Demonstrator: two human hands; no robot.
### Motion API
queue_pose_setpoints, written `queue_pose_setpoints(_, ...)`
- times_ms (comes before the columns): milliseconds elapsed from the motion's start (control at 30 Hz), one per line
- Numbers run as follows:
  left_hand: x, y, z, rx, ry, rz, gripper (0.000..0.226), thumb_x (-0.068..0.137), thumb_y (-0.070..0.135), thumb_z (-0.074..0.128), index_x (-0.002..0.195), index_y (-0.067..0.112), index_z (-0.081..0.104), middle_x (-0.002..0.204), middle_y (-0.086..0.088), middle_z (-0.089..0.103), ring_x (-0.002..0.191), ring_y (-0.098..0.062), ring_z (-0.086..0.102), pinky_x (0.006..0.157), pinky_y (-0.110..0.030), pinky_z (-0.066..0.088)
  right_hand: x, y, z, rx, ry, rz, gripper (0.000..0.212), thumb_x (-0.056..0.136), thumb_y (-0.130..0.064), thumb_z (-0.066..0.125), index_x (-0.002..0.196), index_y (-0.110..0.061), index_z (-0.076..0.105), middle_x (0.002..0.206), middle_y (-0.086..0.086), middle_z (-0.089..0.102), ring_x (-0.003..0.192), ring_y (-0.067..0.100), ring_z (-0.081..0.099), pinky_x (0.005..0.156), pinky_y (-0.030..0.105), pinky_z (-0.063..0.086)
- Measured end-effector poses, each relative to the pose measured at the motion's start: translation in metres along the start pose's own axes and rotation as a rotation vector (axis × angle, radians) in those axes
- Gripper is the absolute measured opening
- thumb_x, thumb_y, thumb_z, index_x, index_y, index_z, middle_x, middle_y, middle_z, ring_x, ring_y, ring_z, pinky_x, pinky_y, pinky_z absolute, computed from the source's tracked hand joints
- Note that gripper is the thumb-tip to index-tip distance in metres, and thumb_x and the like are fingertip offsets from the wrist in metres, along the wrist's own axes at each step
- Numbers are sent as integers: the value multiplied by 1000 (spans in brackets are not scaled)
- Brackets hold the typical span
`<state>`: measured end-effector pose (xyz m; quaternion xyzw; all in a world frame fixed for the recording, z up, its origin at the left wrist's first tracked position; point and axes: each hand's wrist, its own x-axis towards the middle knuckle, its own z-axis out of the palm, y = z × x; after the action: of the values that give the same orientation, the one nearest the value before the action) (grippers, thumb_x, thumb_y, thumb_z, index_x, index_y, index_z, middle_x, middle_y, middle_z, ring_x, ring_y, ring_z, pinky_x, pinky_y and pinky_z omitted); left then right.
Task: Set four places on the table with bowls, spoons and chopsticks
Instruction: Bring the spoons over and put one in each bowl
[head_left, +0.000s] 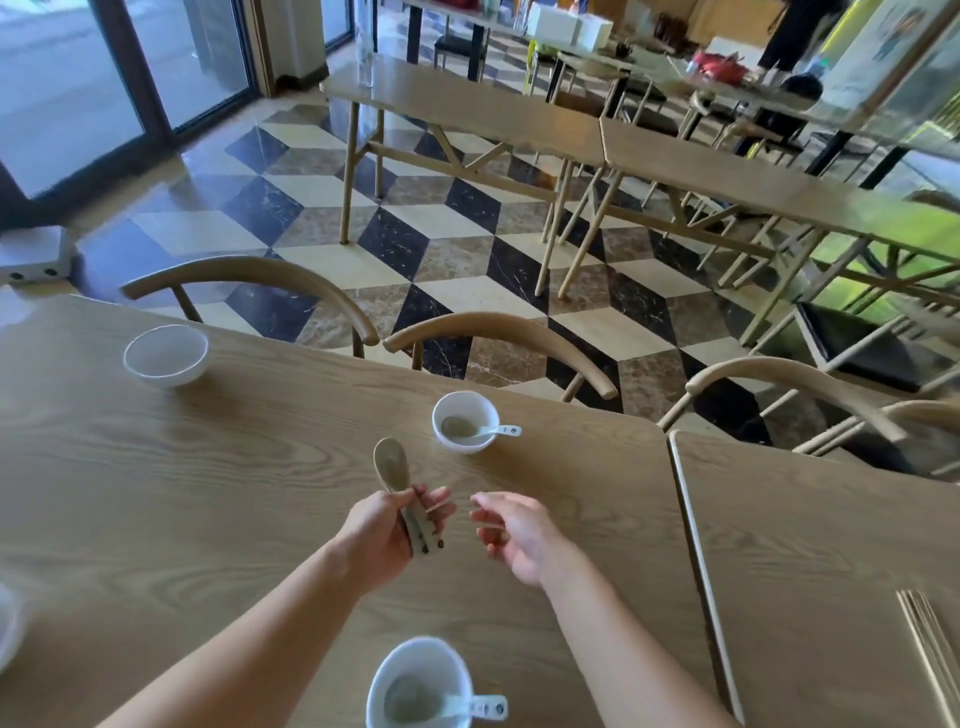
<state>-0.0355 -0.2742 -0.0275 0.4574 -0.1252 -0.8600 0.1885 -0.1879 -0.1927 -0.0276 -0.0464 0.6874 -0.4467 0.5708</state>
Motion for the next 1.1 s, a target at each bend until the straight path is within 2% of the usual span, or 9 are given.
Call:
queue_pose_setpoints(133, -46, -14, -17, 43, -51, 24, 24, 107, 11, 34, 91, 10, 52, 107, -13, 72, 95, -33, 66, 80, -45, 51, -54, 41, 38, -123, -105, -46, 9, 92, -23, 64, 97, -15, 64, 80, 1, 65, 52, 12, 58, 46, 21, 36)
queue_pose_setpoints(300, -114, -35, -67, 109, -74, 90, 16, 107, 12, 38, 96, 12, 50, 112, -8, 71, 92, -29, 63, 78, -43, 51, -119, 110, 89, -20, -97, -87, 6, 92, -20, 65, 92, -14, 66, 80, 2, 68, 45, 12, 55, 38, 20, 34)
queue_pose_setpoints(433, -167, -56, -129, 143, -103, 69, 16, 106, 16, 40, 101, 9, 54, 117, -10, 70, 95, -29, 66, 77, -43, 52, -179, 167, 130, 19, -74, -110, 4, 92, -21, 65, 91, -16, 66, 76, -1, 66, 44, 10, 53, 40, 22, 35)
queue_pose_setpoints(533, -202, -65, -176, 219, -127, 33, 28, 103, 14, 43, 119, 2, 63, 125, -13, 69, 105, -28, 66, 79, -39, 52, -222, 200, 159, 18, -54, -108, 7, 89, -24, 69, 87, -18, 65, 73, -3, 67, 48, 11, 51, 44, 21, 36)
queue_pose_setpoints(600, -223, -68, -202, 237, -145, 31, 34, 102, 10, 42, 128, -2, 60, 130, -17, 65, 115, -29, 63, 85, -40, 52, -246, 216, 176, 5, -46, -104, 8, 90, -24, 69, 85, -20, 64, 71, -3, 66, 50, 11, 51, 47, 23, 35)
queue_pose_setpoints(667, -238, -70, -223, 235, -169, 29, 34, 102, 10, 42, 127, -2, 62, 131, -24, 64, 122, -33, 60, 99, -45, 48, -265, 227, 189, -24, -51, -108, 9, 90, -23, 68, 85, -20, 63, 72, -2, 65, 51, 11, 52, 47, 22, 36)
queue_pose_setpoints(733, -247, -71, -237, 222, -193, 34, 33, 102, 9, 42, 125, -3, 63, 128, -27, 64, 121, -37, 60, 105, -48, 45, -277, 235, 197, -46, -55, -122, 10, 90, -23, 68, 83, -20, 61, 74, -2, 65, 52, 11, 52, 47, 21, 37)
queue_pose_setpoints(900, -264, -65, -245, 98, -206, 68, 33, 102, 4, 42, 127, -10, 58, 124, -28, 65, 110, -35, 64, 86, -44, 55, -288, 230, 201, -31, -24, -113, 12, 88, -16, 70, 84, -19, 60, 78, 2, 69, 51, 10, 53, 46, 22, 38)
queue_pose_setpoints(1100, -257, -52, -238, 23, -166, 72, 30, 97, -2, 47, 123, -10, 59, 111, -24, 68, 84, -26, 70, 74, -35, 61, -265, 202, 190, 207, -35, -99, 11, 86, -3, 68, 82, -10, 61, 61, 4, 62, 45, 12, 50, 39, 17, 36)
